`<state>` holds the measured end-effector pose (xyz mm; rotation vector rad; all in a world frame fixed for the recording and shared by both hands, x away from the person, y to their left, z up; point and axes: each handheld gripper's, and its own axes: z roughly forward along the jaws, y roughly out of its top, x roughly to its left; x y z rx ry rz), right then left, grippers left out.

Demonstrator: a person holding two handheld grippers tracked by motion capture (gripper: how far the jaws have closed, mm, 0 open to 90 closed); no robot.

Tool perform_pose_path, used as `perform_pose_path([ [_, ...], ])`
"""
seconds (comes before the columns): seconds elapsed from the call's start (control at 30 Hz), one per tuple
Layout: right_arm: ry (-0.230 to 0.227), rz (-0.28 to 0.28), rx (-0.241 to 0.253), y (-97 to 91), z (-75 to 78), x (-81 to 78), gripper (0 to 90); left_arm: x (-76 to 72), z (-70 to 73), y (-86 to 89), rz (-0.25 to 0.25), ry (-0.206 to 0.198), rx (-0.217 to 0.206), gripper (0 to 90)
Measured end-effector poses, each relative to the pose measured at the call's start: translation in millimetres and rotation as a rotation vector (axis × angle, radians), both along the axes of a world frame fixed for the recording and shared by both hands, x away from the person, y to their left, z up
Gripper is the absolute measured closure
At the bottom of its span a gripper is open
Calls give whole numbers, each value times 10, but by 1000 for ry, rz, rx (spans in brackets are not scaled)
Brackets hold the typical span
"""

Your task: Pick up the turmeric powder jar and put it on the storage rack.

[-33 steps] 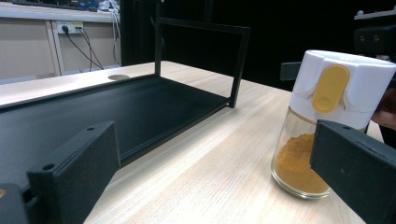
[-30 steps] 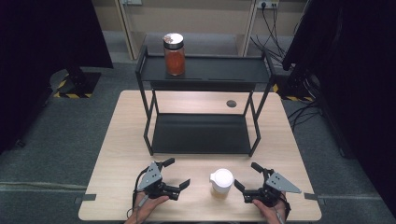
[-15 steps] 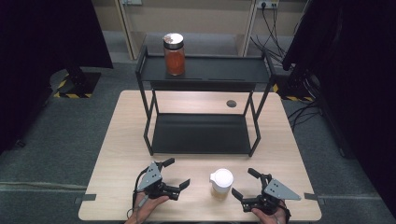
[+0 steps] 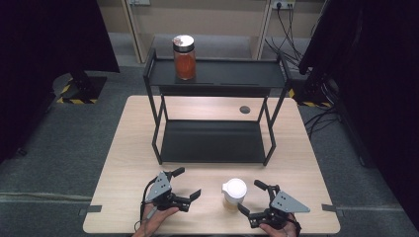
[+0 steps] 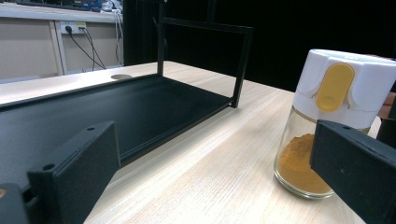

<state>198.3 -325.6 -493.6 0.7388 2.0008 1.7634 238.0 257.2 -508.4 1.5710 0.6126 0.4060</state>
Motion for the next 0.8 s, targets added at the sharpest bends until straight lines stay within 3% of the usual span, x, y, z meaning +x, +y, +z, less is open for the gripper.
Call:
perform_pose_path([
  [0.67,-15,41,-61,197,39,82,25,-2,-12,-6,3,5,-1,15],
  [0.8,-21,51,-75,230,43,111,62,-4,-12,-5,5,6,-1,15],
])
